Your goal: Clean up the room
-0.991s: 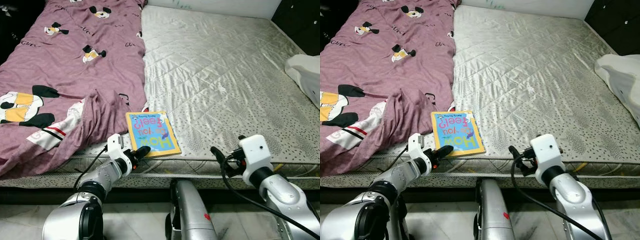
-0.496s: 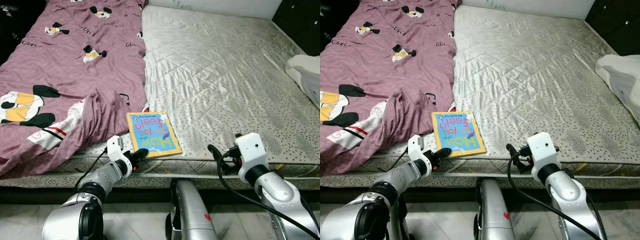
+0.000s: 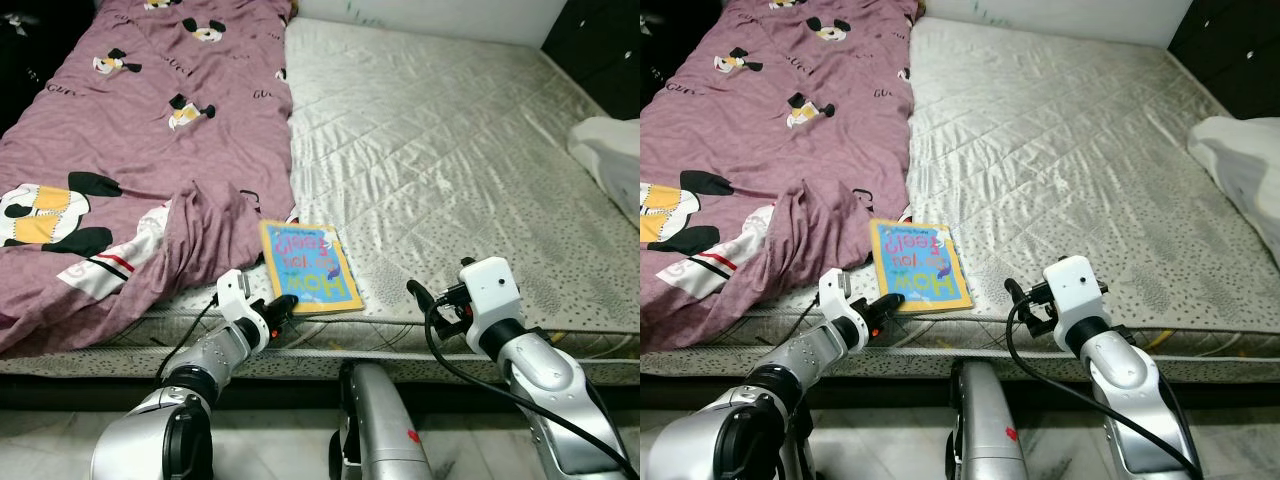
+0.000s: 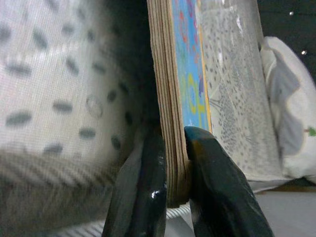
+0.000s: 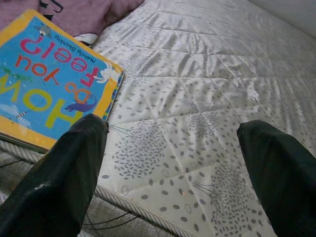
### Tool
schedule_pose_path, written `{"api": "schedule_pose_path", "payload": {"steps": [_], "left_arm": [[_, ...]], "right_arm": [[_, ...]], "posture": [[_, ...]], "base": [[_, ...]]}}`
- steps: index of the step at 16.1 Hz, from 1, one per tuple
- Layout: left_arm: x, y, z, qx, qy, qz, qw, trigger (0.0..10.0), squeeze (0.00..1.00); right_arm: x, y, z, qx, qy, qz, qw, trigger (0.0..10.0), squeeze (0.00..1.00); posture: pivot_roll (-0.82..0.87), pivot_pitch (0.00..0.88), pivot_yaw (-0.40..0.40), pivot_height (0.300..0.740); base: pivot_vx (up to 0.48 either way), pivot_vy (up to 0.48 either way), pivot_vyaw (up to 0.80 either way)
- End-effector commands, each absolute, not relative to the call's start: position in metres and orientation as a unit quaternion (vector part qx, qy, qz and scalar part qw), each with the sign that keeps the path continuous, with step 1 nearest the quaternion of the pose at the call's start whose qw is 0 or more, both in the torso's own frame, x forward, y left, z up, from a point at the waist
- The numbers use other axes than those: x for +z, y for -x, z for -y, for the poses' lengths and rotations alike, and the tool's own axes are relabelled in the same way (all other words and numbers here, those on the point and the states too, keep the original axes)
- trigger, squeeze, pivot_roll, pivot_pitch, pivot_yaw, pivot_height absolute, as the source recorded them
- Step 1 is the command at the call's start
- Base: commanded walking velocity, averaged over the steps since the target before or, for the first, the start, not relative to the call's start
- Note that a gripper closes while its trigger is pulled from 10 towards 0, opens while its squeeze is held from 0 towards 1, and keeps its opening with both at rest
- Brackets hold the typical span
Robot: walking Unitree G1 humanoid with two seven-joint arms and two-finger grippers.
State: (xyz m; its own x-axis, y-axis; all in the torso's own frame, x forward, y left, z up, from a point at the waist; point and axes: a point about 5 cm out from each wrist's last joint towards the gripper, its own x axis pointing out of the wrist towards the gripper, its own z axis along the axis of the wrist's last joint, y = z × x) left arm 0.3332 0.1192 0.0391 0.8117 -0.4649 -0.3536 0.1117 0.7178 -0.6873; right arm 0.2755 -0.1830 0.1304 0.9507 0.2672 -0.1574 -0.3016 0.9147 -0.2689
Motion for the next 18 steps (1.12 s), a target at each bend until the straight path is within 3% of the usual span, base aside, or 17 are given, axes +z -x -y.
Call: {"api": "schedule_pose_path", "payload": {"steps": [1, 5, 9, 12, 16, 17, 18], "left_arm": [[0.045, -0.339, -0.123, -0.153, 0.294, -0.241, 0.912, 0.0, 0.0], [0.075, -0.357, -0.14, -0.127, 0.218, -0.136, 0.958, 0.0, 0.0], [0.108, -0.364, -0.158, -0.105, 0.171, -0.035, 0.979, 0.0, 0.0], [0.132, -0.352, -0.169, -0.091, 0.122, 0.031, 0.988, 0.0, 0.0], [0.145, -0.324, -0.176, -0.045, 0.067, 0.07, 0.994, 0.0, 0.0], [0.146, -0.323, -0.176, -0.039, 0.062, 0.074, 0.995, 4.1, 0.0], [0.149, -0.32, -0.176, -0.03, 0.057, 0.079, 0.995, 10.0, 0.0]], "right_arm": [[0.129, -0.278, 0.181, 0.142, 0.149, -0.056, 0.977, 10.0, 0.0], [0.13, -0.289, 0.166, 0.145, 0.125, -0.034, 0.981, 10.0, 0.0], [0.126, -0.309, 0.147, 0.121, 0.034, -0.037, 0.991, 10.0, 0.0], [0.124, -0.322, 0.124, 0.132, -0.015, -0.034, 0.991, 10.0, 0.0], [0.13, -0.338, 0.127, 0.092, -0.086, -0.012, 0.992, 10.0, 0.0], [0.133, -0.34, 0.128, 0.088, -0.092, -0.005, 0.992, 10.0, 0.0], [0.137, -0.342, 0.129, 0.083, -0.098, 0.009, 0.992, 10.0, 0.0]], "posture": [[-0.19, 0.064, -0.114, 0.521], [-0.13, 0.034, -0.098, 0.521], [-0.03, 0.0, -0.057, 0.521], [0.02, 0.0, -0.025, 0.521], [0.03, 0.0, 0.006, 0.521], [0.03, 0.0, 0.01, 0.521], [0.03, 0.0, 0.016, 0.521]], "base": [[0.0, 0.0, 0.0], [0.0, 0.0, 0.0], [0.0, 0.0, 0.0], [0.0, 0.0, 0.0], [0.0, 0.0, 0.0], [0.0, 0.0, 0.0], [0.0, 0.0, 0.0]]}}
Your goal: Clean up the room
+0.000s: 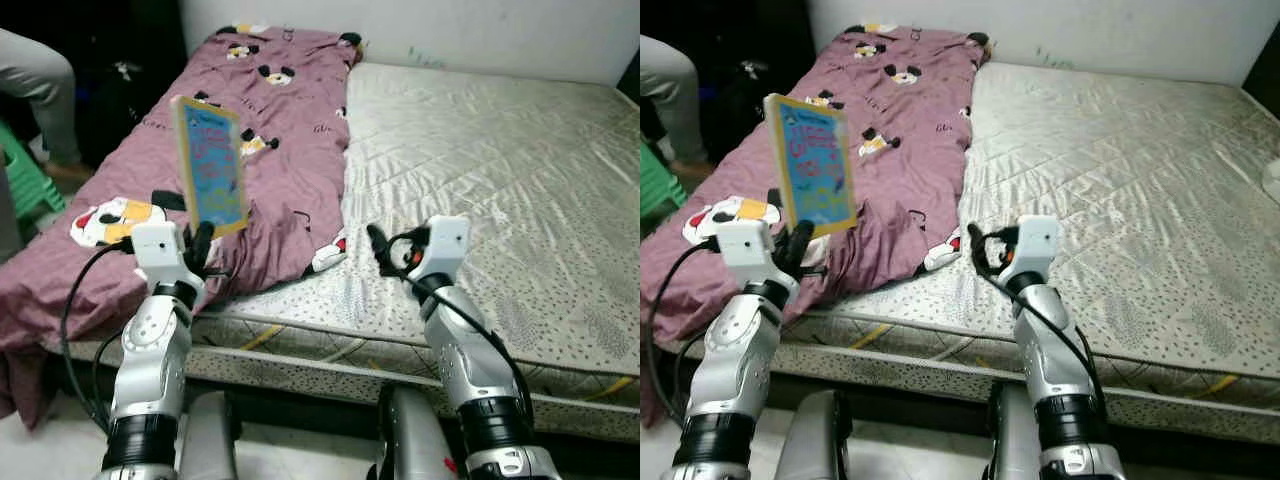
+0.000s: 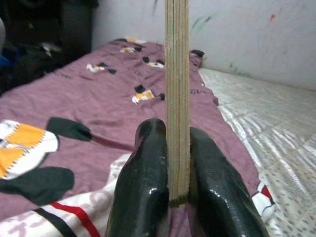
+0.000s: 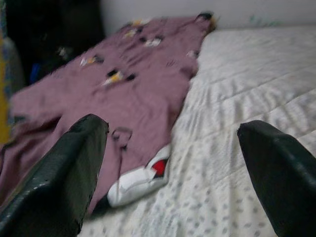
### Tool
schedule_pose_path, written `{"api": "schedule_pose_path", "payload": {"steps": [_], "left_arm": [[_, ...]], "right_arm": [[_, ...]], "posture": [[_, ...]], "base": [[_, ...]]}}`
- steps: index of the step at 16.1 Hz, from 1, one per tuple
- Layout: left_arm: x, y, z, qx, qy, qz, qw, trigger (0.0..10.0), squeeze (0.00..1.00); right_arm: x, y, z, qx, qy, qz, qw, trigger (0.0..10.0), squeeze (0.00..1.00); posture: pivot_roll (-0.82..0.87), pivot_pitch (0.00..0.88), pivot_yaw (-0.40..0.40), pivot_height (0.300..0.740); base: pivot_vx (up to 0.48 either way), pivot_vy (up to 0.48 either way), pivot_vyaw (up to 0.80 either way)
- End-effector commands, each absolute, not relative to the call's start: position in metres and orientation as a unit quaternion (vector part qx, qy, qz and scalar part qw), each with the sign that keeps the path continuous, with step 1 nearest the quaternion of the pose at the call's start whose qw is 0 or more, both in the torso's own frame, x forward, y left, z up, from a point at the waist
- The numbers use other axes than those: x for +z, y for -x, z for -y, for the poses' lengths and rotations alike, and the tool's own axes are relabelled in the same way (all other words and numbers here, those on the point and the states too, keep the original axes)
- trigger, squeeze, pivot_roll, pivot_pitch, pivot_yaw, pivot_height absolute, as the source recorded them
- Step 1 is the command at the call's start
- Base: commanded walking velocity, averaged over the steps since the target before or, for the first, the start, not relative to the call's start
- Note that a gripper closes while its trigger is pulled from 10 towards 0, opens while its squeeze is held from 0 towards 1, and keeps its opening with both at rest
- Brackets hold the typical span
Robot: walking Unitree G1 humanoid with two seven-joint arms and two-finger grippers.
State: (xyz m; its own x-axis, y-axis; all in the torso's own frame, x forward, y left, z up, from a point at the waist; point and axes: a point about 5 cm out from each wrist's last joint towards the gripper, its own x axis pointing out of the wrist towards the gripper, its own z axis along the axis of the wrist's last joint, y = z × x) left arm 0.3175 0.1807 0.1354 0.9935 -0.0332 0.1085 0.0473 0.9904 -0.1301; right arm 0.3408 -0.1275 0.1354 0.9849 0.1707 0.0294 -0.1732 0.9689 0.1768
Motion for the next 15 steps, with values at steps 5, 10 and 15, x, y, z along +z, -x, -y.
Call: {"api": "schedule_pose_path", "payload": {"steps": [5, 10, 15], "left_arm": [[0.155, -0.319, -0.171, -0.024, 0.05, 0.085, 0.995, 10.0, 0.0], [0.153, -0.32, -0.175, 0.004, 0.024, 0.082, 0.996, 10.0, 0.0], [0.144, -0.318, -0.166, -0.005, 0.017, 0.063, 0.998, 10.0, 0.0]], "right_arm": [[0.147, -0.35, 0.131, 0.062, -0.106, 0.039, 0.992, 10.0, 0.0], [0.143, -0.351, 0.137, 0.025, -0.099, 0.047, 0.994, 10.0, 0.0], [0.133, -0.344, 0.144, 0.012, -0.092, 0.045, 0.995, 10.0, 0.0]], "posture": [[0.0, 0.0, 0.024, 0.57], [-0.01, 0.0, 0.05, 0.625], [-0.02, 0.0, 0.074, 0.68]], "base": [[0.0, 0.0, 0.0], [0.0, 0.0, 0.0], [0.0, 0.0, 0.0]]}}
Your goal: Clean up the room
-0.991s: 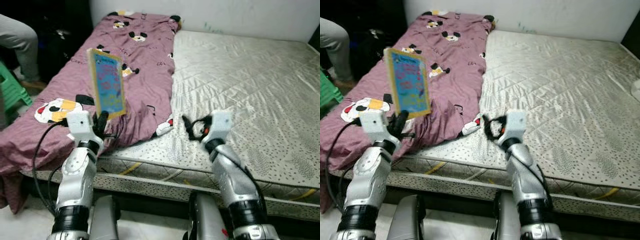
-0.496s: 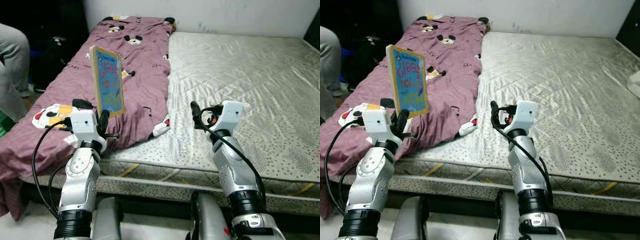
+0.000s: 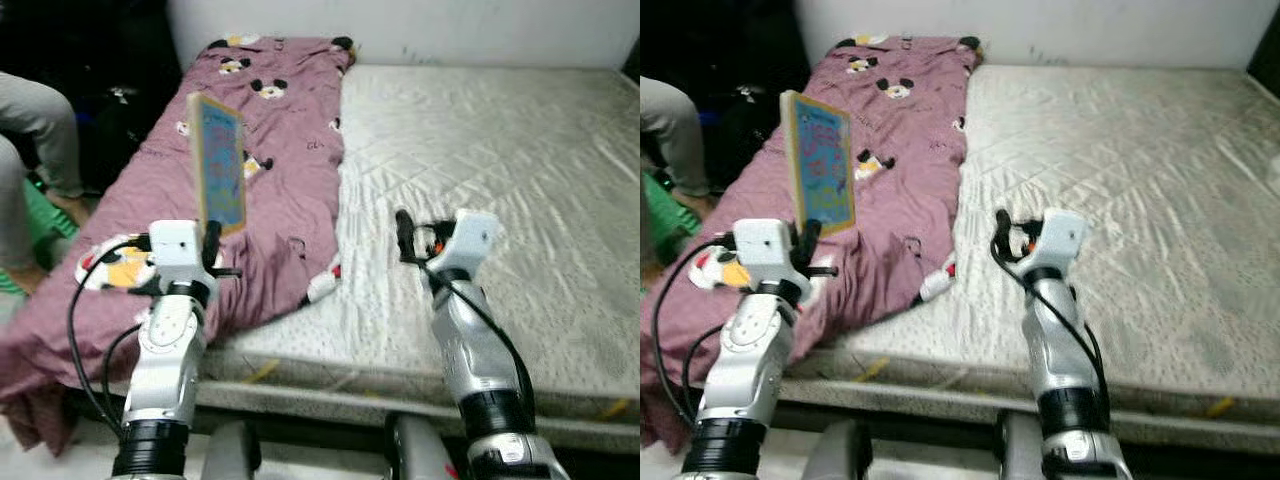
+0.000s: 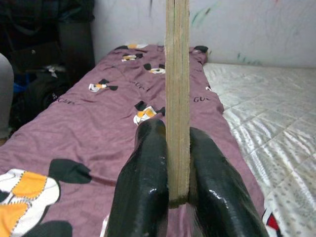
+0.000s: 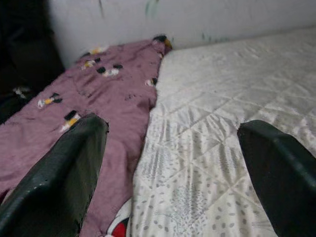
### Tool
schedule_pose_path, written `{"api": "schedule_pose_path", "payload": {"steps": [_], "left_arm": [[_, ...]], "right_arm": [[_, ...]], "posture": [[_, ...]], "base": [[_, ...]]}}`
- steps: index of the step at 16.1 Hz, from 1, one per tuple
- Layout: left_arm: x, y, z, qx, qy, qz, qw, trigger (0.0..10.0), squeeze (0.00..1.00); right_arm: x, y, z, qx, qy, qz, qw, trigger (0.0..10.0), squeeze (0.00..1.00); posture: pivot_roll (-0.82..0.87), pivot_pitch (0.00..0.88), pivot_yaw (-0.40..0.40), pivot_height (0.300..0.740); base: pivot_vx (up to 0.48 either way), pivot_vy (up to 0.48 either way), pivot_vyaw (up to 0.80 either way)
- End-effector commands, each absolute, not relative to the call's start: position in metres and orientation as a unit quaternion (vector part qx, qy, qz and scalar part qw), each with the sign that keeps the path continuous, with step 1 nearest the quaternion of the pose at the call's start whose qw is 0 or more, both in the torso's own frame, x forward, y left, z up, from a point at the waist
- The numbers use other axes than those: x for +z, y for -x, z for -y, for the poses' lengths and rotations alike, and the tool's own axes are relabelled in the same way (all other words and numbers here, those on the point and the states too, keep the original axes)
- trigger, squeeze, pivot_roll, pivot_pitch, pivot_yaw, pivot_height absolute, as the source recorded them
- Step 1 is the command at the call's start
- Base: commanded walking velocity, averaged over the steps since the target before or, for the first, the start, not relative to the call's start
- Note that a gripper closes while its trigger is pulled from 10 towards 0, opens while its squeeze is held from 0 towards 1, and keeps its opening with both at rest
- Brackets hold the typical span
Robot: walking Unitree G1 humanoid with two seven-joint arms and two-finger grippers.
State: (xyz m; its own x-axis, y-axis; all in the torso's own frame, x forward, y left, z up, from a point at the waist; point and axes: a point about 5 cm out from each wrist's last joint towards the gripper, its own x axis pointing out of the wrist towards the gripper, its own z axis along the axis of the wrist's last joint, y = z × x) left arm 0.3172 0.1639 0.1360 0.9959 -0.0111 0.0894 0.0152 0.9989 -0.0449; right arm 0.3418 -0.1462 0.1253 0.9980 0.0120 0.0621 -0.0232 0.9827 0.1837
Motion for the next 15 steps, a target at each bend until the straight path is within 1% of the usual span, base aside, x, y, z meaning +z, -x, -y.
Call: {"api": "schedule_pose_path", "payload": {"steps": [1, 3, 6, 12, 15], "left_arm": [[0.141, -0.319, -0.165, -0.003, 0.011, 0.052, 0.999, 10.0, 0.0], [0.134, -0.319, -0.164, -0.003, -0.012, 0.04, 0.999, 10.0, 0.0], [0.131, -0.314, -0.158, -0.016, -0.012, 0.039, 0.999, 10.0, 0.0], [0.127, -0.311, -0.144, -0.043, -0.022, 0.039, 0.998, 10.0, 0.0], [0.127, -0.312, -0.141, -0.043, -0.029, 0.042, 0.998, 10.0, 0.0]], "right_arm": [[0.131, -0.342, 0.145, 0.01, -0.09, 0.044, 0.995, 10.0, 0.0], [0.123, -0.333, 0.15, 0.001, -0.078, 0.038, 0.996, 10.0, 0.0], [0.12, -0.328, 0.152, 0.001, -0.065, 0.033, 0.997, 10.0, 0.0], [0.113, -0.32, 0.156, 0.0, -0.041, 0.019, 0.999, 10.0, 0.0], [0.113, -0.322, 0.157, 0.001, -0.035, 0.018, 0.999, 10.0, 0.0]], "posture": [[-0.03, 0.0, 0.077, 0.69], [-0.06, 0.0, 0.081, 0.715], [-0.06, 0.0, 0.066, 0.74], [-0.06, 0.0, 0.056, 0.74], [-0.05, 0.0, 0.054, 0.74]], "base": [[0.0, 0.0, 0.0], [0.0, 0.0, 0.0], [0.0, 0.0, 0.0], [0.0, 0.0, 0.0], [0.0, 0.0, 0.0]]}}
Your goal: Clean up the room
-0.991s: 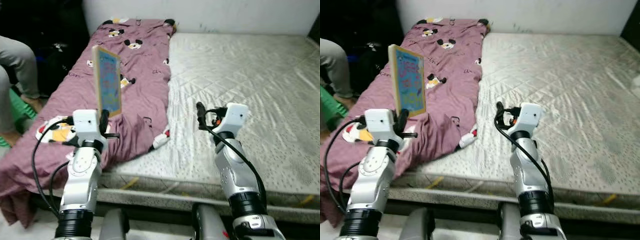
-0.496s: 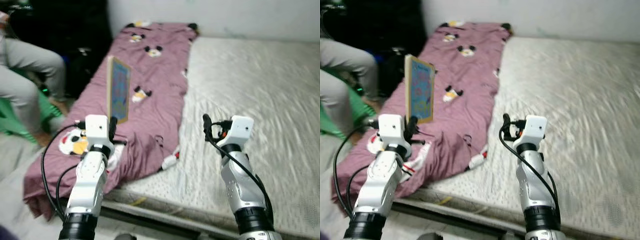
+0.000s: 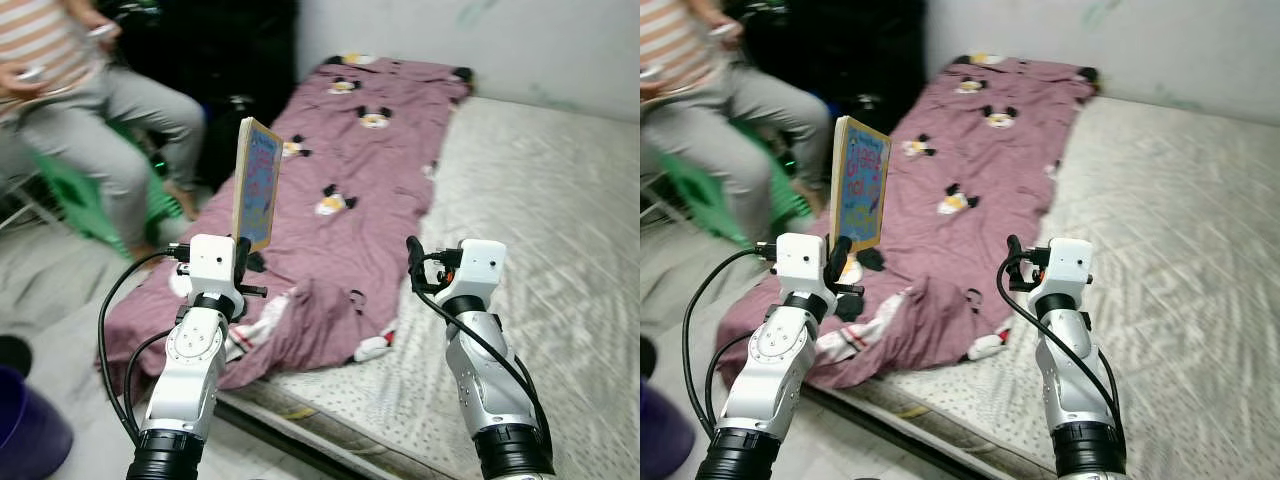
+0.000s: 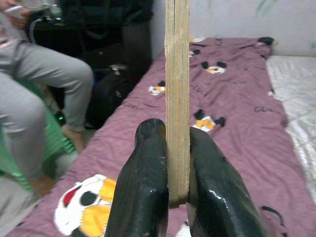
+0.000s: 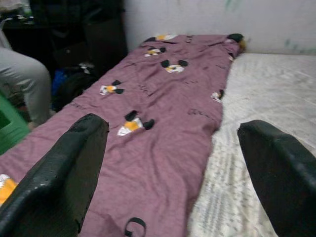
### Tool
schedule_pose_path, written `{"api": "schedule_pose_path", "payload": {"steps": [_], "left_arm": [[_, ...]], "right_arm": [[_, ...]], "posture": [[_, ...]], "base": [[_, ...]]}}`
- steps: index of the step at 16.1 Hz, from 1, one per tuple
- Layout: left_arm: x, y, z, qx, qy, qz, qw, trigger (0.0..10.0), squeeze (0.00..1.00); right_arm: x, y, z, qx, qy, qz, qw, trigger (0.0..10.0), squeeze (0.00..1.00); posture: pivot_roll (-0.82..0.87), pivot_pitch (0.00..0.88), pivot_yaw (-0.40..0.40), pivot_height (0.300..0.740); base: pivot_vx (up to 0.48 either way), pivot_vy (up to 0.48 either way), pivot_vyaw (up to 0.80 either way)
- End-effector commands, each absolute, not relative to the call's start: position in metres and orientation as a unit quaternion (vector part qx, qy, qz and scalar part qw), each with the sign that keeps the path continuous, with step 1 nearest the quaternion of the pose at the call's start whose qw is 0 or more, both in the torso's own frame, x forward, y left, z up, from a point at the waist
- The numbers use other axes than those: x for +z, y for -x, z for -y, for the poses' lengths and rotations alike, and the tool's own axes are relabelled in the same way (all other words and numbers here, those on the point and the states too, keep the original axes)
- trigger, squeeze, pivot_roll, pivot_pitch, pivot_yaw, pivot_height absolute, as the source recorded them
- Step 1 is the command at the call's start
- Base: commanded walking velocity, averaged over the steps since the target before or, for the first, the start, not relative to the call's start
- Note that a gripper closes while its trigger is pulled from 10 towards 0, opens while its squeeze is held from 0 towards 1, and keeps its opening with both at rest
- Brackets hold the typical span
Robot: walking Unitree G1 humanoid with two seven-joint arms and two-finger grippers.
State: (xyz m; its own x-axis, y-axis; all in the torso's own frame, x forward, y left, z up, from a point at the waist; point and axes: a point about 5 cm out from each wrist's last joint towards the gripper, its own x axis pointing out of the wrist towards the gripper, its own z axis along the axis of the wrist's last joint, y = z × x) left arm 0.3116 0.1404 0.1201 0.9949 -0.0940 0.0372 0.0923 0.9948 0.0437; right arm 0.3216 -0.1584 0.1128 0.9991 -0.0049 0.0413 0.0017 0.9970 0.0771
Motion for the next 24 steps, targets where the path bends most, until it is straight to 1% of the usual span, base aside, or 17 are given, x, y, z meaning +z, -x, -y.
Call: {"api": "schedule_pose_path", "payload": {"steps": [1, 3, 7, 15, 17, 19, 24], "left_arm": [[0.1275, -0.3118, -0.1414, -0.043, -0.031, 0.043, 0.998, 10.0, 0.0], [0.1245, -0.3088, -0.1415, -0.044, -0.03, 0.039, 0.998, 10.0, 0.0], [0.1213, -0.3068, -0.1403, -0.046, -0.038, 0.037, 0.998, 10.0, 0.0], [0.1203, -0.3054, -0.1364, -0.048, -0.02, 0.037, 0.998, 10.0, 0.0], [0.1209, -0.3055, -0.1352, -0.05, -0.018, 0.037, 0.998, 10.0, 0.0], [0.1245, -0.306, -0.135, -0.048, -0.006, 0.046, 0.998, 10.0, 0.0], [0.1235, -0.3051, -0.1373, -0.046, -0.008, 0.044, 0.998, 10.0, 0.0]], "right_arm": [[0.1129, -0.3228, 0.1584, -0.002, -0.034, 0.017, 0.999, 10.0, 0.0], [0.1087, -0.3231, 0.1617, -0.017, -0.041, 0.0, 0.999, 10.0, 0.0], [0.106, -0.3216, 0.1605, -0.018, -0.036, -0.005, 0.999, 10.0, 0.0], [0.1119, -0.3255, 0.1561, -0.007, -0.027, 0.003, 1.0, 10.0, 0.0], [0.1127, -0.3254, 0.1554, -0.004, -0.028, 0.007, 1.0, 10.0, 0.0], [0.1121, -0.3251, 0.1557, -0.004, -0.02, 0.008, 1.0, 10.0, 0.0], [0.1125, -0.3268, 0.1526, 0.001, -0.019, 0.008, 1.0, 10.0, 0.0]], "posture": [[-0.05, 0.0, 0.055, 0.74], [-0.05, 0.0, 0.056, 0.74], [-0.06, 0.0, 0.06, 0.74], [-0.06, 0.0, 0.052, 0.74], [-0.06, 0.0, 0.053, 0.74], [-0.06, 0.0, 0.05, 0.74], [-0.05, 0.0, 0.045, 0.74]], "base": [[0.0, 0.0, 0.0], [0.0, 0.0, 0.0], [0.0, 0.0, -0.8], [0.0, 0.0, -0.8], [0.0, -0.3, -0.65], [0.0, -0.48, 0.0], [0.0, -0.432, 0.0]]}}
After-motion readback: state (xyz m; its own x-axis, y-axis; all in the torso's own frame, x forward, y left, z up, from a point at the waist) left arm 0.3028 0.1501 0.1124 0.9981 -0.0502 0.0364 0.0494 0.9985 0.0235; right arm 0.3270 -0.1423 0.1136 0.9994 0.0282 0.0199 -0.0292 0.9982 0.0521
